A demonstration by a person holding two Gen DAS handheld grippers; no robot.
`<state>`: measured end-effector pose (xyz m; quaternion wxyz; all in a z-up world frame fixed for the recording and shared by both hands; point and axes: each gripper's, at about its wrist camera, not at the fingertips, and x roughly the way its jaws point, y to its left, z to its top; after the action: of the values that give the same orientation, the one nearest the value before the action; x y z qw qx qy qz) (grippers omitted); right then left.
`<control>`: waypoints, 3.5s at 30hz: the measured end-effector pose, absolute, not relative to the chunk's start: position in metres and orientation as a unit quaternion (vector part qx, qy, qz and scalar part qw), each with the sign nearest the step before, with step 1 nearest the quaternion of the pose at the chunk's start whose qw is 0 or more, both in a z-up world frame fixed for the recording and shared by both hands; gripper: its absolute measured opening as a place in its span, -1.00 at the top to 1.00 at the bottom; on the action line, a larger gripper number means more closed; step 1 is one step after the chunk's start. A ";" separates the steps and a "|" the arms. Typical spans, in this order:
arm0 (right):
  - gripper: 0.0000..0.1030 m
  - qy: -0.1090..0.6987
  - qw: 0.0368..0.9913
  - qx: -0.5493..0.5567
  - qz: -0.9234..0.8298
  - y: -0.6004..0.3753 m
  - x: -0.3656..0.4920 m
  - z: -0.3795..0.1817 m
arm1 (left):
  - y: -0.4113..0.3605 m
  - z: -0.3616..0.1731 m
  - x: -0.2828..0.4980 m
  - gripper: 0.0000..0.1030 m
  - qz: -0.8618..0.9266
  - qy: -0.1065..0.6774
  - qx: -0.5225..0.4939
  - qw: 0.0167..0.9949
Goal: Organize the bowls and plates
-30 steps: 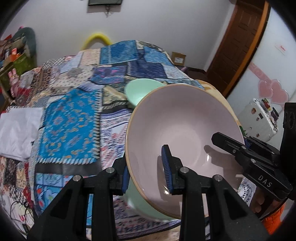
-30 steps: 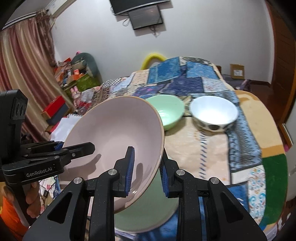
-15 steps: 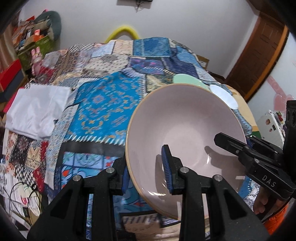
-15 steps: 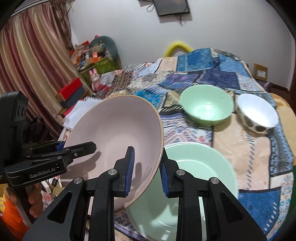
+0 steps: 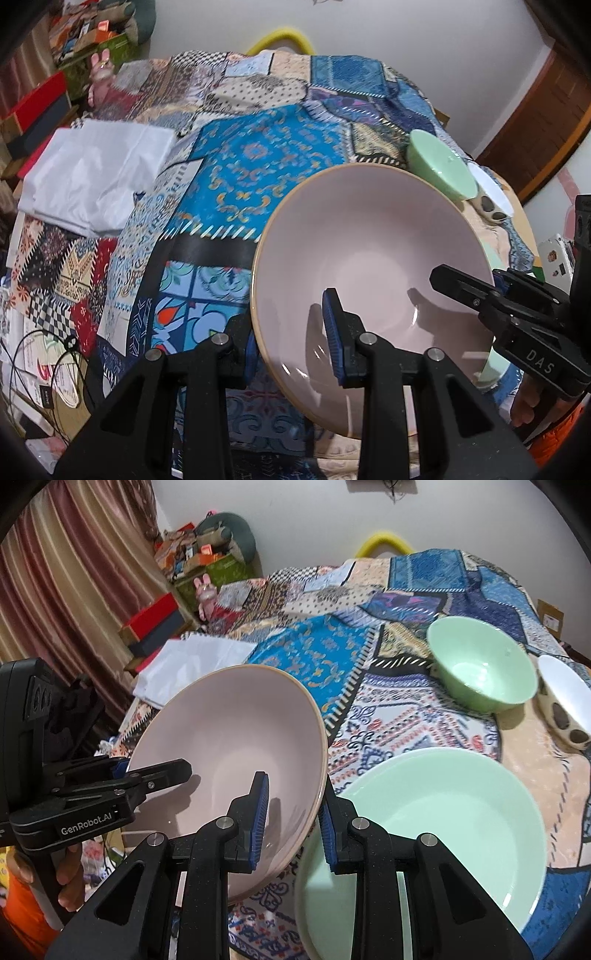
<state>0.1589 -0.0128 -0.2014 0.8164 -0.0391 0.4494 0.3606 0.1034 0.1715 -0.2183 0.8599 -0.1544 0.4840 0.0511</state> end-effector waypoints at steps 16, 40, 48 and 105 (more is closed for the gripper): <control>0.54 0.482 0.794 -0.069 0.362 0.015 0.168 -0.228 | 0.193 -0.251 0.108 0.40 0.061 0.503 -0.163 0.847; 0.45 0.447 0.819 -0.056 0.355 -0.014 0.169 -0.198 | 0.177 -0.199 0.104 -0.14 0.090 0.452 -0.107 0.881; 0.38 0.409 0.849 -0.048 0.332 -0.047 0.180 -0.170 | 0.142 -0.160 0.120 -0.41 0.068 0.411 -0.077 0.906; 0.50 0.472 0.835 -0.022 0.282 -0.124 0.342 -0.229 | 0.063 -0.245 0.366 -0.10 -0.034 0.526 -0.066 0.847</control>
<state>0.3424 -0.1236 -0.2287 0.8352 -0.0224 0.4718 0.2818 0.3665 0.0632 -0.2452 0.8474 -0.0657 0.5257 -0.0343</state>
